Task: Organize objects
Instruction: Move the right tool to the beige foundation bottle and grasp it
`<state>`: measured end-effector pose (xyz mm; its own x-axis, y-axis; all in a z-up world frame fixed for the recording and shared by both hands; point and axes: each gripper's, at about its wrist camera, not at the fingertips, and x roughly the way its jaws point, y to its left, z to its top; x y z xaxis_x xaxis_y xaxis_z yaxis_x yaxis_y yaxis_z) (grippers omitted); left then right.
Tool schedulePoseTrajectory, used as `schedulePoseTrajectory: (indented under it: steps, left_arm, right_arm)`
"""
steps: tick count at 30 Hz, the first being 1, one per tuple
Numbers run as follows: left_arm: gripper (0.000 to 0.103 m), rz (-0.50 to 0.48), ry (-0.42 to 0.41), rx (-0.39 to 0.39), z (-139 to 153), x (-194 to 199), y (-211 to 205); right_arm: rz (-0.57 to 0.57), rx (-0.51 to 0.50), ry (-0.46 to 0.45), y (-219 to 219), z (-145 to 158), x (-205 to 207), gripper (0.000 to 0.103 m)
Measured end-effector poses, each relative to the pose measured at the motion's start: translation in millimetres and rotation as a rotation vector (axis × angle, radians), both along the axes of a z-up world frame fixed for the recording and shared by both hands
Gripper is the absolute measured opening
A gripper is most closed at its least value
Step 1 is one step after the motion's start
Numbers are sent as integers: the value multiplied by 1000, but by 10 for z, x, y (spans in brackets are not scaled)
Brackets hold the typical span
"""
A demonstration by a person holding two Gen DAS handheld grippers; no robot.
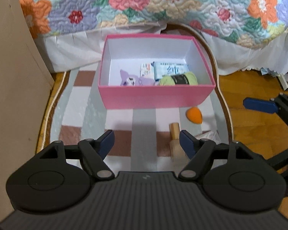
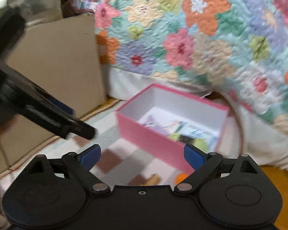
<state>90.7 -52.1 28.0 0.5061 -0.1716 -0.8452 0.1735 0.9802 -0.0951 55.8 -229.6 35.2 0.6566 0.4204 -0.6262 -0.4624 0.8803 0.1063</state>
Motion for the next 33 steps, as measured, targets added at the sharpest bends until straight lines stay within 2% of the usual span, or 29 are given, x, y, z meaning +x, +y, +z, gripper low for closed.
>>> schedulePoseTrajectory:
  steps: [4, 10, 17, 22, 25, 28, 29, 30, 33]
  left_arm:
    - [77, 19, 8, -25, -230, -60, 9]
    - [78, 13, 20, -19, -638, -101, -5]
    - [78, 38, 42, -111, -1032, -80, 7]
    - [76, 25, 12, -164, -1247, -89, -51]
    - [76, 17, 41, -193, -1393, -38, -105]
    - [72, 21, 62, -208, -1507, 10, -138]
    - [68, 29, 66, -213, -1541, 26, -138]
    - [64, 35, 69, -230, -1577, 42, -126]
    - [53, 55, 64, -303, -1653, 80, -52]
  right_arm:
    - [-13, -32, 21, 65, -255, -70, 96]
    - [-40, -60, 59, 186, -668, -113, 95]
    - [-78, 73, 99, 197, -1039, -154, 88]
    - [-70, -9, 109, 411, -1318, -140, 88]
    - [-104, -4, 135, 449, -1470, -77, 80]
    - [-176, -16, 172, 456, -1583, 3, 65]
    - [-211, -30, 185, 452, -1615, 27, 56]
    - [-223, -34, 192, 448, -1626, 39, 52]
    - [-236, -50, 204, 434, -1650, 75, 47]
